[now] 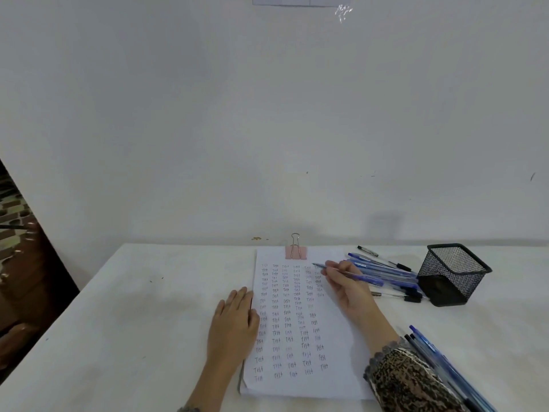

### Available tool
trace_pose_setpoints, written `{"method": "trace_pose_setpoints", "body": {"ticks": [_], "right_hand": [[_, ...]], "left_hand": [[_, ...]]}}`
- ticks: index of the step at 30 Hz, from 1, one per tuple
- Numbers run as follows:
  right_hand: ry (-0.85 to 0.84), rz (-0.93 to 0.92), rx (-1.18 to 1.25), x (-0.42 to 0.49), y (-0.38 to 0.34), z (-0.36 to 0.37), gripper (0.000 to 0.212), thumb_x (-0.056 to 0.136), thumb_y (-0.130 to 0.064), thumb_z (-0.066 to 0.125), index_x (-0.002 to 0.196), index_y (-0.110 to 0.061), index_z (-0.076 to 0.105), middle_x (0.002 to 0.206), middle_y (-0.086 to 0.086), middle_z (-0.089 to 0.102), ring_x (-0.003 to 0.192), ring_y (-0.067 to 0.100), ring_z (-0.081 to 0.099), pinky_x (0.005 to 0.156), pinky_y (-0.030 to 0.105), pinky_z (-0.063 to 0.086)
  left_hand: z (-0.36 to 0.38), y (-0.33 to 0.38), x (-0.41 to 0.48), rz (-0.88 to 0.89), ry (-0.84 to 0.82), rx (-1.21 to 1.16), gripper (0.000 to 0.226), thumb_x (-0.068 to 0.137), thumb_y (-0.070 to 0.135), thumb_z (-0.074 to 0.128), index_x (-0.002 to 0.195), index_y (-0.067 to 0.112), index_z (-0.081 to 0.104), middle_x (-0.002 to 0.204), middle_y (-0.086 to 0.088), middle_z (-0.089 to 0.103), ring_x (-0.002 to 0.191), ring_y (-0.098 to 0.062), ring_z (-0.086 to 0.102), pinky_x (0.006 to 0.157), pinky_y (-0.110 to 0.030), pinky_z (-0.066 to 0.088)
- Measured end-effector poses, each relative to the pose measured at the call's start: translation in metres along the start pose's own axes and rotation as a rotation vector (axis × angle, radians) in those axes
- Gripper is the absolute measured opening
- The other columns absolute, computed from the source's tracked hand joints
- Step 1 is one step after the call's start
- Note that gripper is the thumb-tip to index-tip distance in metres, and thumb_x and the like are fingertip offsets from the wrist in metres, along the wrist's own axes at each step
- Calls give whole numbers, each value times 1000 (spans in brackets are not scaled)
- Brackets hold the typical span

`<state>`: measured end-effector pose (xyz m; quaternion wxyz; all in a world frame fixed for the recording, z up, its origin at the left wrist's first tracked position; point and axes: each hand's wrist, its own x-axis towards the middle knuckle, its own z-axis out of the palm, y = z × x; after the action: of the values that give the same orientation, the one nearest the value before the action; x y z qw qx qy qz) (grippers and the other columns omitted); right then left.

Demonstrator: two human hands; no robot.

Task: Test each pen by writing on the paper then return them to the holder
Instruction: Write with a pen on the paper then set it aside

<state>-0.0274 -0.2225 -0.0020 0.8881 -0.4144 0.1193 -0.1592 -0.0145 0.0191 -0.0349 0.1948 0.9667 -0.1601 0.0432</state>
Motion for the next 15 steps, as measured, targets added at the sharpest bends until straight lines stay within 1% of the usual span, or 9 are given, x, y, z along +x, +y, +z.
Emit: {"method": "trace_pose_setpoints", "body": {"ticks": [2,4,5,6,7,8,10,12,15], "right_hand": [[-19,-75,-201,-1,2,0,29,78,18,55,72,-9,45,58,4,62,52,14,63,50,17,50],[32,-184,-379,-1,8,-2,39,82,21,50,67,-12,38,48,-3,48,41,9,48,42,18,38],[80,-237,-438,-1,12,-4,47,81,24,48,62,-16,32,47,-8,39,40,6,37,45,18,33],[126,-272,-473,-1,14,-4,53,77,27,45,59,-19,26,46,-11,31,42,4,28,52,17,30],[151,-293,-497,-2,16,-4,56,74,28,44,59,-21,21,46,-13,26,44,2,20,59,16,27],[159,-296,-521,-5,16,-3,57,72,27,43,58,-22,19,45,-14,23,45,2,17,62,15,26],[142,-287,-567,-8,16,1,57,70,27,43,58,-22,18,50,-13,22,46,3,16,58,17,25],[121,-281,-604,-9,16,3,58,69,26,45,56,-23,18,55,-8,20,47,3,17,56,21,18],[101,-282,-655,-9,16,5,59,68,26,48,54,-24,19,55,-7,20,46,3,18,56,23,16]], "left_hand": [[1,-1,0,1,5,12,79,77,45,-7,146,22,21,155,8,16,143,-7,8,115,-25,0],[2,-2,0,1,13,13,88,69,48,-14,146,22,21,155,8,17,143,-7,8,114,-24,-1],[3,-2,0,0,20,11,89,69,49,-14,146,22,21,155,8,17,143,-8,9,114,-24,-1],[3,-2,0,-3,21,8,87,71,48,-12,146,22,21,155,8,17,143,-8,9,114,-24,-1],[2,-1,0,-5,21,2,86,72,48,-11,146,21,21,155,7,17,143,-8,9,114,-24,-1],[2,-1,-1,-7,16,3,88,70,49,-13,146,21,21,155,8,17,143,-8,9,115,-24,0],[1,0,-2,-10,10,8,93,65,50,-16,147,21,20,155,8,16,143,-8,8,115,-25,0],[2,1,-2,-15,19,-5,87,70,49,-12,146,21,21,155,7,17,143,-8,9,115,-25,0],[1,2,-2,-16,17,-4,81,75,46,-7,146,21,21,155,7,17,143,-8,9,115,-25,0]]}}
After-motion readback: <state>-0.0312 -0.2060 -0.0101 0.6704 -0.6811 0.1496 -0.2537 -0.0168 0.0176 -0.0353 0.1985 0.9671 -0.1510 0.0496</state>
